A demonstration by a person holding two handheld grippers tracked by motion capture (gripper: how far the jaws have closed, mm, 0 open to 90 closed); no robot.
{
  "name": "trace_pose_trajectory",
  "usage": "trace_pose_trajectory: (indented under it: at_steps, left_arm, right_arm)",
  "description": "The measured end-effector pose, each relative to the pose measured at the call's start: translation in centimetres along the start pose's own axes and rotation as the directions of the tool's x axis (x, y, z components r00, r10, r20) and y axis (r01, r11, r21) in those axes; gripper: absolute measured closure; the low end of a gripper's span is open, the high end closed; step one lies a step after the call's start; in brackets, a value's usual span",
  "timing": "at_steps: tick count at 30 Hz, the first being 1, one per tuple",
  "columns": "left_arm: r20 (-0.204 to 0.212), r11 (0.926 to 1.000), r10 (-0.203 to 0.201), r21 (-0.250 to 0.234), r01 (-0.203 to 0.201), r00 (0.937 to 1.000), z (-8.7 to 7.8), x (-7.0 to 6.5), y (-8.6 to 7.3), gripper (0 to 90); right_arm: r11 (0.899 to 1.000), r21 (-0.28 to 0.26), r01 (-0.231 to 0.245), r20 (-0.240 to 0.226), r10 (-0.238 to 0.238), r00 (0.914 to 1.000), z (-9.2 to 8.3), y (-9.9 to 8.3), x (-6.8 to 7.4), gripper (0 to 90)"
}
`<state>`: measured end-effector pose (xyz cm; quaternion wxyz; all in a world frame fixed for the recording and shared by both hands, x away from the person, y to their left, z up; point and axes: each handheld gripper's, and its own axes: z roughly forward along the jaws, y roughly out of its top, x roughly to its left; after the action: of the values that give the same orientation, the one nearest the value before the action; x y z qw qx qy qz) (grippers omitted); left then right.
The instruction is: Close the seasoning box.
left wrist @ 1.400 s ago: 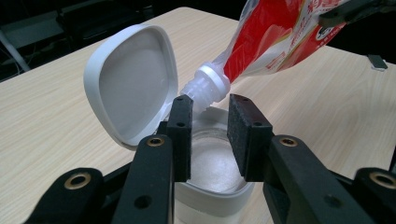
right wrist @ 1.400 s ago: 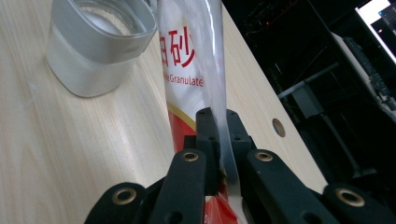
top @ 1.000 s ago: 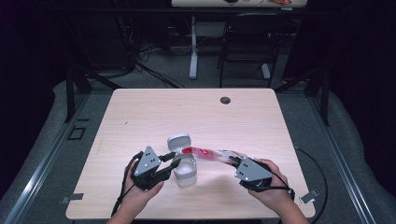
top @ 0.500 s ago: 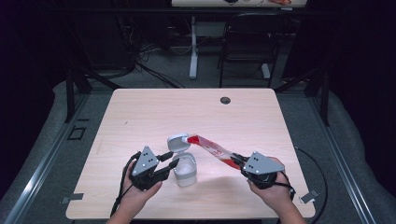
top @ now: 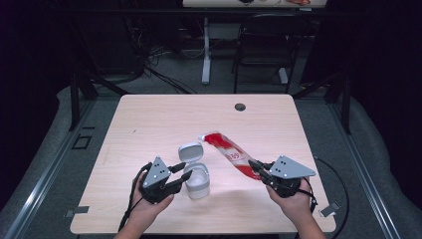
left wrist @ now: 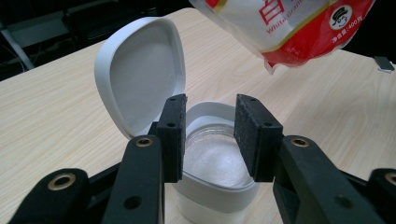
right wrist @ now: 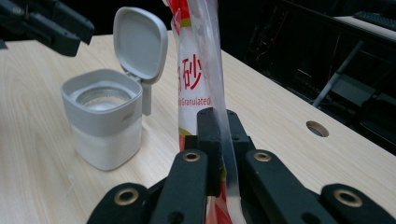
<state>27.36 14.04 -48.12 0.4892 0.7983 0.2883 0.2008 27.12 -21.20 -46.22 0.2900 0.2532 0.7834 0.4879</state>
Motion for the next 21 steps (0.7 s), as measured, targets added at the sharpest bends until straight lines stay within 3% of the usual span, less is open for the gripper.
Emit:
trace_pose_trajectory:
  at_steps: [10, 21]
  left_arm:
    - [-0.011, 1.0, -0.009, -0.001, 0.009, 0.9999, -0.4, 0.3, -0.2, 64.4]
    - [-0.017, 0.9999, -0.015, -0.003, 0.015, 0.9997, -0.6, 0.7, -0.3, 64.3]
  right_arm:
    - [0.995, -0.057, -0.08, 0.005, 0.081, 0.9967, 0.2, 0.2, -1.1, 89.5]
    - [0.987, -0.056, -0.149, 0.056, 0.152, 0.9868, 0.8, -1.2, -2.3, 89.5]
